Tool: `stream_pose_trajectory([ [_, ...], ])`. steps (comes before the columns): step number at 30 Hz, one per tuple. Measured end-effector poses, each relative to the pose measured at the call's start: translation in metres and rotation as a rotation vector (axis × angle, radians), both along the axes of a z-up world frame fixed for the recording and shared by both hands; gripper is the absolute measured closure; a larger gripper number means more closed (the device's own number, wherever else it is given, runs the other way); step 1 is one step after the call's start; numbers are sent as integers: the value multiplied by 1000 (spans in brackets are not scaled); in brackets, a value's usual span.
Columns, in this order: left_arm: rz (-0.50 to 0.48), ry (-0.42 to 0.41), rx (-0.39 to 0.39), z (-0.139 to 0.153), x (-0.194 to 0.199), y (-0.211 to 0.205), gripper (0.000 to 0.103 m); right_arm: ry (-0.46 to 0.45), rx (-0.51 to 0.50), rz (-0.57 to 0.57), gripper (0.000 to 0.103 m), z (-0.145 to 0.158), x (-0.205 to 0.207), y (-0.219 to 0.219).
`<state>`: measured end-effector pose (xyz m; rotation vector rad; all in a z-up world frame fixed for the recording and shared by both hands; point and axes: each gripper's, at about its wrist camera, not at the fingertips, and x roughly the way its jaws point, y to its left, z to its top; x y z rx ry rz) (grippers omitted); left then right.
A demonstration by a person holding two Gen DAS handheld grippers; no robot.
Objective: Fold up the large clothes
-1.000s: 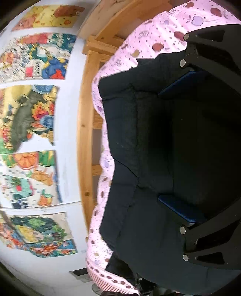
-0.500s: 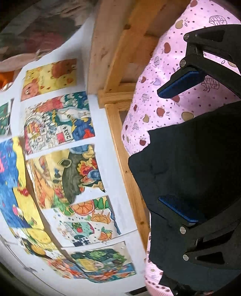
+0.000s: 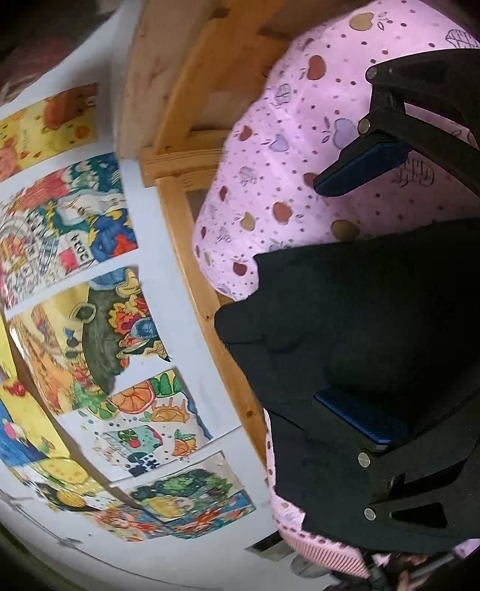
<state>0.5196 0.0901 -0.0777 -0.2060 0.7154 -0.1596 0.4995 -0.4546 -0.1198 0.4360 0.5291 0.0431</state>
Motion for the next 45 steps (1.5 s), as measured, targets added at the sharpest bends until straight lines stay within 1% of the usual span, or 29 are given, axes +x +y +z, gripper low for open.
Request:
stream_pose_trajectory([
  [3,-5,24,-76,-13,-1,10,0,12,83,10,2,-12,0,-14],
  [5,-14,29,-91,-18,-1,11,0,22,119,20,2,-20,1,-20],
  [7,-26,40,-90,-23,0,8,0,33,139,38,2,-27,3,-21],
  [11,-50,60,-108,-33,2,6,0,59,101,100,2,-35,7,-8],
  [15,-64,59,-138,-38,0,8,0,84,74,173,1,-36,10,4],
  [18,-70,56,-148,-40,-1,8,0,101,89,208,1,-38,10,2],
  [24,-72,50,-148,-41,0,7,0,124,110,241,1,-42,12,4],
  [26,-72,51,-148,-42,0,7,0,126,105,268,1,-43,11,8],
  [30,-86,60,-151,-43,0,5,0,101,96,352,1,-43,4,17],
  [32,-95,65,-150,-42,-1,4,0,112,83,380,1,-44,4,22],
  [34,-111,84,-163,-43,-1,3,0,119,78,384,1,-44,4,24],
  [38,-146,104,-196,-45,-3,4,0,121,104,402,1,-45,4,22],
  [45,-145,106,-201,-49,-3,4,0,129,95,402,1,-46,4,26],
])
